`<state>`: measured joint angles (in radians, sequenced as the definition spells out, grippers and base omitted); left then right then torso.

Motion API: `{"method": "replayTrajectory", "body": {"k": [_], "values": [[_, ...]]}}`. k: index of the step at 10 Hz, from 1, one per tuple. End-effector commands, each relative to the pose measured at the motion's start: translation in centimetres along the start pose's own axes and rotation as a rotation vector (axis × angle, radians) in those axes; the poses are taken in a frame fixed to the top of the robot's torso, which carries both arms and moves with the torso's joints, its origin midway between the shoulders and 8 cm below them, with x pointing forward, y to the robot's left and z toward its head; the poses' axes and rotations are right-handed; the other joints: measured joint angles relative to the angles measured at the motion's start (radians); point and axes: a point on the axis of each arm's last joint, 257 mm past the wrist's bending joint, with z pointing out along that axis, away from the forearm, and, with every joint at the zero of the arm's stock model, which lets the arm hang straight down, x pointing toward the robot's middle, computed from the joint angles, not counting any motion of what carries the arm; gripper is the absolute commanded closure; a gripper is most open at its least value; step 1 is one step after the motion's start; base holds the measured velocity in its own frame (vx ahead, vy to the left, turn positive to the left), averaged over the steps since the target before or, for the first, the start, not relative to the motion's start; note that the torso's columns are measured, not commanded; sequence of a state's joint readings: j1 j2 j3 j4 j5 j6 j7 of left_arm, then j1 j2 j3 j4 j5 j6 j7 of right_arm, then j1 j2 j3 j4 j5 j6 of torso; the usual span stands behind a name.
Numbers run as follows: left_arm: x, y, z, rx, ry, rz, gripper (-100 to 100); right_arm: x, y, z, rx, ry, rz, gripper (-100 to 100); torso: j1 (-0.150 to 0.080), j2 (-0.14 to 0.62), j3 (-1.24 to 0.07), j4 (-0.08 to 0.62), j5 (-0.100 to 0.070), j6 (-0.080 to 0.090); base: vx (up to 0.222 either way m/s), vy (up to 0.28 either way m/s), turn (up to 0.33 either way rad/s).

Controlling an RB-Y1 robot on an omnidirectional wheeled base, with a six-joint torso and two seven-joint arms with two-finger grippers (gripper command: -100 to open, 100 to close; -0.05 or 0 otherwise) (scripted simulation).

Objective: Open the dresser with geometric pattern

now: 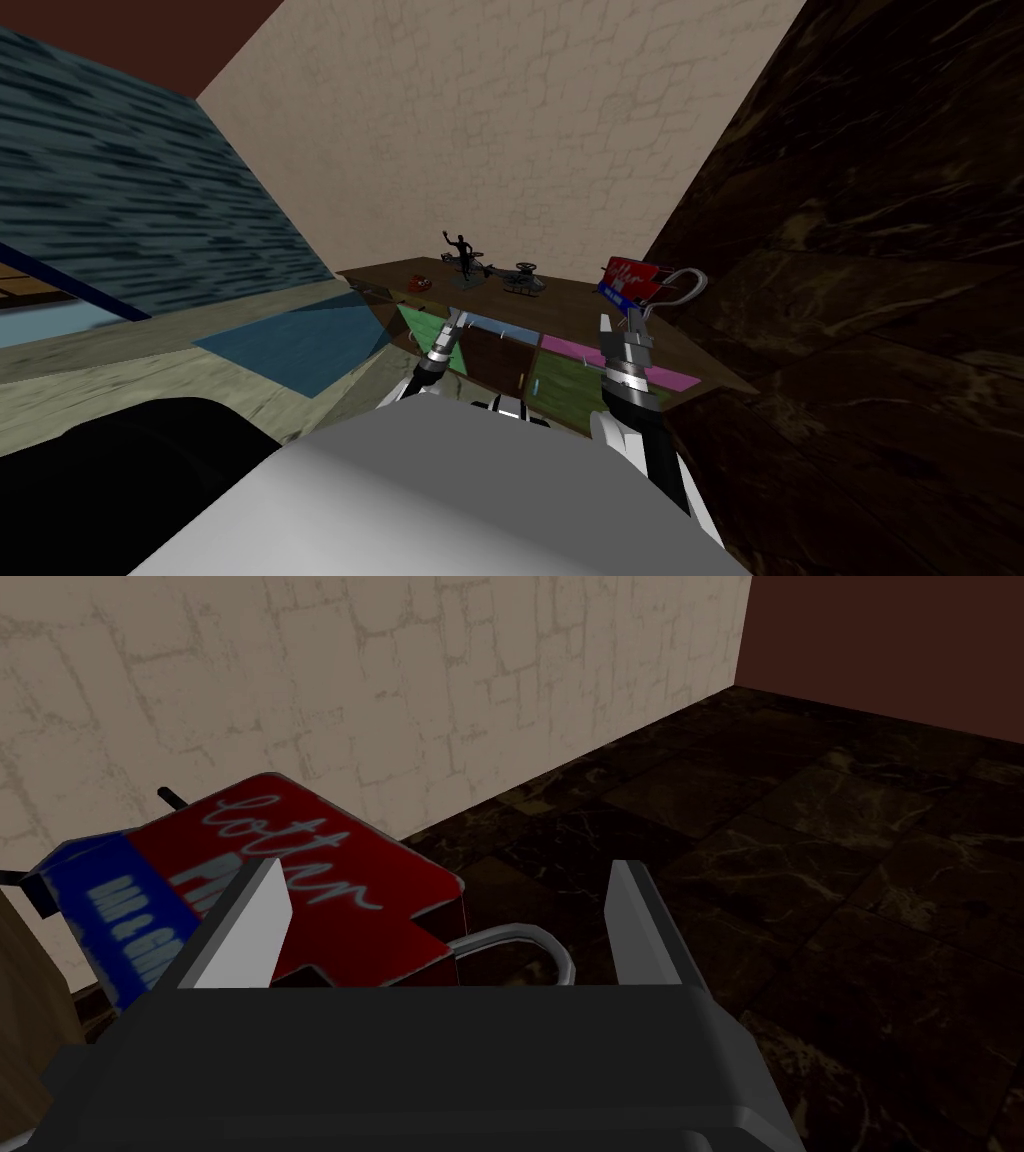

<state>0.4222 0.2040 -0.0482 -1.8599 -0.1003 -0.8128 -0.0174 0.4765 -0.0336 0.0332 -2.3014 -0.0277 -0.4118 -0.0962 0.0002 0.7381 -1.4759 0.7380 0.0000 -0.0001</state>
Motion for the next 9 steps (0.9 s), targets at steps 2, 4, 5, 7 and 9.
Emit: {"method": "replayTrajectory", "body": {"k": [2, 4, 5, 7, 9], "values": [[0.8, 2.0, -1.2, -0.020, 0.013, 0.002, -100, 0.0, 0.0, 0.0, 0.000, 0.000, 0.000, 0, 0.000, 0.000, 0.000, 0.000, 0.000, 0.000, 0.007, -0.021, -0.011], [1.3, 3.0, -2.0, -0.020, 0.021, 0.003, -100, 0.0, 0.0, 0.0, 0.000, 0.000, 0.000, 0, 0.000, 0.000, 0.000, 0.000, 0.000, 0.000, 0.005, -0.022, -0.012], [1.4, 3.5, -2.3, -0.034, 0.022, 0.002, -100, 0.0, 0.0, 0.0, 0.000, 0.000, 0.000, 0, -0.001, 0.000, 0.000, 0.000, 0.000, 0.000, 0.005, -0.021, -0.006], [2.0, 4.7, -3.3, -0.041, 0.027, 0.001, -100, 0.0, 0.0, 0.0, 0.000, 0.000, 0.000, 0, 0.000, 0.000, 0.000, 0.000, 0.000, 0.000, 0.006, -0.022, -0.012], [2.4, 5.6, -4.1, -0.054, 0.029, -0.002, -100, 0.0, 0.0, 0.0, 0.000, 0.000, 0.000, 0, -0.001, 0.000, 0.000, 0.000, 0.000, 0.000, 0.005, -0.024, -0.011]]}}
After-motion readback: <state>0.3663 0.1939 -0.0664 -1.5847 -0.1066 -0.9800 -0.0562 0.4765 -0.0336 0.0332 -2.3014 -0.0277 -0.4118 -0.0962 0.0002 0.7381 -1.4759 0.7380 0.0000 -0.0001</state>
